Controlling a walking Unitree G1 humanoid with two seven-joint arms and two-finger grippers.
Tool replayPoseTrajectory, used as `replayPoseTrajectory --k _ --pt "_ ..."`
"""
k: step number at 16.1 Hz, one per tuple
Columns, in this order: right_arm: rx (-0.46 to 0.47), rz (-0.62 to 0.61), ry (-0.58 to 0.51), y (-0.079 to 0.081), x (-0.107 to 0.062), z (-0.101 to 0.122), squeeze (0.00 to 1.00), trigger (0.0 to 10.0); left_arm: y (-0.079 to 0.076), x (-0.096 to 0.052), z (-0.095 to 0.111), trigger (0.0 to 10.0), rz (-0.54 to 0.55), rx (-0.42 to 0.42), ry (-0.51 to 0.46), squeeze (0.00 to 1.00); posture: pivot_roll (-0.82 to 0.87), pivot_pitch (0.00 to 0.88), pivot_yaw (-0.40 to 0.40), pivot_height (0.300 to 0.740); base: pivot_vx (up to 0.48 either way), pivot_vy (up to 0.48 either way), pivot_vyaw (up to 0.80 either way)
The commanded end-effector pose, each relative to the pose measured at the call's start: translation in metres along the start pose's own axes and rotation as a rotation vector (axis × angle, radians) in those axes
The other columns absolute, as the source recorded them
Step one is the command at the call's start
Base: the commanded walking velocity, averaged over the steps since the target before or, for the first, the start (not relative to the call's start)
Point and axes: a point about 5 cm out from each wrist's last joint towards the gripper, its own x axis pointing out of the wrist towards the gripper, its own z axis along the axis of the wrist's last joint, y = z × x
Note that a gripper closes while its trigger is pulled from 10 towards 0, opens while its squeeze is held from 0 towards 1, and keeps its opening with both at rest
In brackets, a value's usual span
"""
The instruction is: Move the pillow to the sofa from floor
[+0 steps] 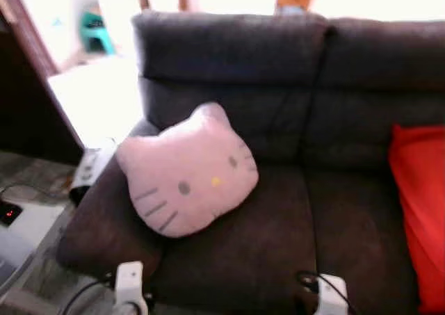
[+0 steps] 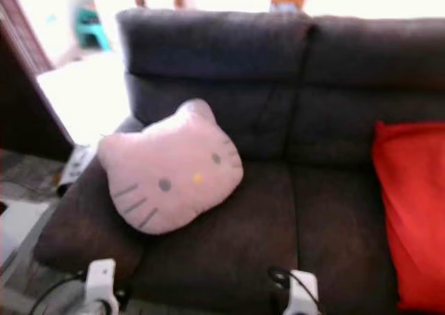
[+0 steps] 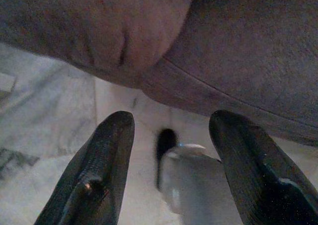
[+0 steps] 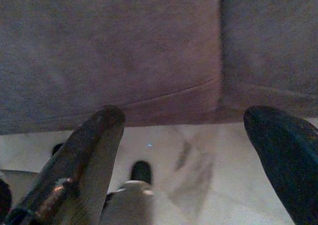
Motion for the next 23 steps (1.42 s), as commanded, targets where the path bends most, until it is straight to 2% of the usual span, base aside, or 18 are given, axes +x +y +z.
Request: replayPoseTrajectory --k 1,14,20,23 --pt "0.003 0.015 0.001 0.0067 0.0009 0.0016 0.0 10.0 0.0074 -0.0013 -0.0024 10.0 0.017 0.004 0.006 0.0 0.13 0.062 -0.029 0.74 0.0 -0.262 0.0" --pt "-0.005 0.017 -0.008 0.0086 0.0012 0.0033 0.0 10.0 0.0043 -0.0005 0.0 10.0 0.007 0.002 -0.002 0.0 0.14 0.06 -0.03 0.74 0.0 -0.265 0.0" --pt "-0.01 0.022 -0.005 0.0095 0.0015 0.0042 0.0 10.0 0.0033 -0.0002 0.0023 10.0 0.002 -0.024 -0.016 0.0 0.15 0.066 -0.041 0.74 0.0 -0.281 0.0" --pt "-0.019 0.023 0.004 0.0085 0.0012 0.0024 0.0 10.0 0.002 -0.0003 0.0014 10.0 0.002 -0.026 -0.017 0.0 0.16 0.068 -0.048 0.74 0.0 0.0 0.0"
